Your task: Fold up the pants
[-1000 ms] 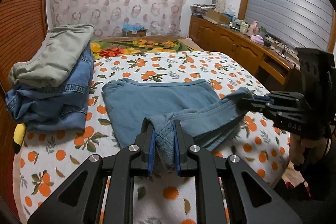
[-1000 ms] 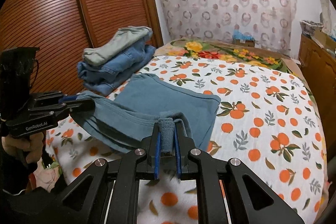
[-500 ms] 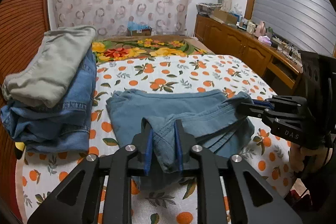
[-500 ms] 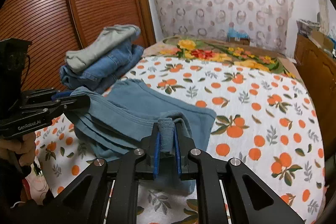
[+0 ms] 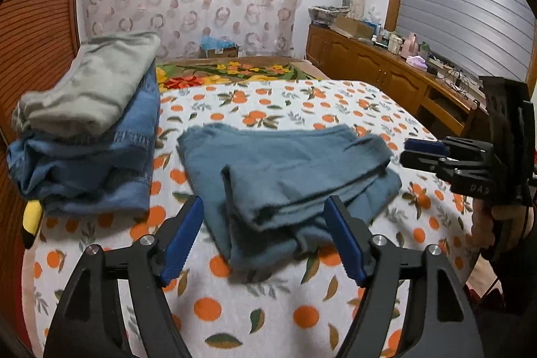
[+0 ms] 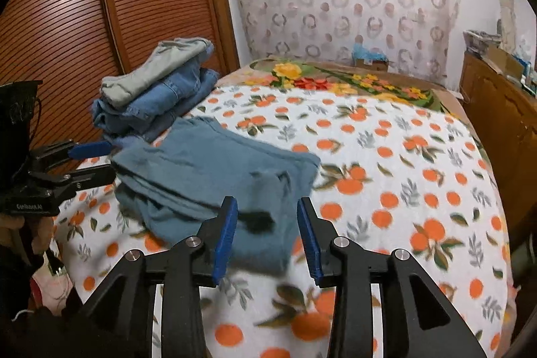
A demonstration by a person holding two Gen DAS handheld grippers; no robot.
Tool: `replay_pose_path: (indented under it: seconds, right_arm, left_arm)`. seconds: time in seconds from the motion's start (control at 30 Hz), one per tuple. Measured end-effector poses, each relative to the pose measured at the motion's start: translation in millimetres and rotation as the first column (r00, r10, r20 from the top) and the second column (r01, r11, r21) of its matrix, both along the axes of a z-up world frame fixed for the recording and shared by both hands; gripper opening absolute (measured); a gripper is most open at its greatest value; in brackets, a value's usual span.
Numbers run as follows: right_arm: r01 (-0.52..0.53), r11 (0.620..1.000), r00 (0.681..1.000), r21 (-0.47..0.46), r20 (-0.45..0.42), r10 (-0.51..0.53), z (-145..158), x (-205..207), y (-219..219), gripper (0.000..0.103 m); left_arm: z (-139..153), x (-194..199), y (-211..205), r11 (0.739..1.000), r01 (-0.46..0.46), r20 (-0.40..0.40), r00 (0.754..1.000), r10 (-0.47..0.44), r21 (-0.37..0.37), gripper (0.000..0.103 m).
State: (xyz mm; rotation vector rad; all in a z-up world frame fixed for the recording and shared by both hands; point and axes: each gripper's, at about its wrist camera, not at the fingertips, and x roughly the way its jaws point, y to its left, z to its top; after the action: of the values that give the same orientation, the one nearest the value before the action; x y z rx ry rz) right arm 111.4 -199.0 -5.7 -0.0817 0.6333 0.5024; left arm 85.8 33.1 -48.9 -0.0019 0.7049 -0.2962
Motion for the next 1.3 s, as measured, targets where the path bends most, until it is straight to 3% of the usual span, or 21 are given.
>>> replay_pose_path:
  seconds: [0.17,0.33,0.57,0.63,0.67,0.7,0.73,0.8,1.03,1.3]
  right_arm:
    - [-0.007,1.0,0.999,-0.021,-0.052,0.005,-11.8,-6.6,-5.7,0.041]
    - [-0.018,1.0,0.996,-0.023,-0.09,0.016,-14.8,1.4,-0.7,0.041]
    - [-0.038,0.999,0.99,-0.029,-0.14,0.033,-23.4,17.0,7.5,0.041]
    - [-0.041,0.999,0.988,-0.034,-0.149,0.036,-24.9,20.8,9.6,0.041]
    - [-0.045,0.998,0.988,-0.037,-0.149,0.039,-25.1,21.3,10.7,0.038]
    - [-0.049,0.998,0.988,-0.041,-0.149,0.042,-25.4,21.7,12.2,0.026]
    - [-0.061,0.997,0.987,-0.044,-0.149,0.054,-25.8,21.4,14.0,0.021]
    - [-0.071,0.996,0.989,-0.051,-0.134,0.064,-25.1,18.5,15.3,0.008]
    - [-0.086,0.996,0.995,-0.027,-0.052,0.085,-4.2,-15.7,-0.6,0.007]
    - [-0.1,0.995,0.993,0.009,-0.055,0.1,-4.8,-62.7,-26.9,0.007]
  left_arm:
    - [-14.8,0.3,7.6,0.999,-0.022,-0.032,0.999,0.023,0.025,0.073]
    - [-27.2,3.6,8.1,1.0,-0.011,-0.094,0.995,0.013,0.027,0.054]
    - [-40.7,14.5,4.2,1.0,0.003,-0.139,0.99,-0.001,0.01,0.044]
    - [-41.8,16.8,3.4,1.0,0.004,-0.143,0.99,-0.003,0.009,0.037]
    - [-41.7,17.4,3.2,1.0,0.009,-0.143,0.99,-0.008,0.003,0.031]
    - [-41.2,18.1,2.3,1.0,0.021,-0.142,0.99,-0.023,-0.014,0.02]
    - [-40.1,18.0,2.3,1.0,0.023,-0.141,0.99,-0.025,-0.018,0.014]
    - [-34.6,15.4,3.4,1.0,0.007,-0.121,0.993,-0.009,-0.016,0.012]
    - [-6.0,-17.0,2.8,0.998,0.035,-0.054,0.998,-0.038,-0.052,0.011]
    - [-2.4,-59.0,-8.3,0.994,0.078,-0.06,0.995,-0.082,-0.071,0.011]
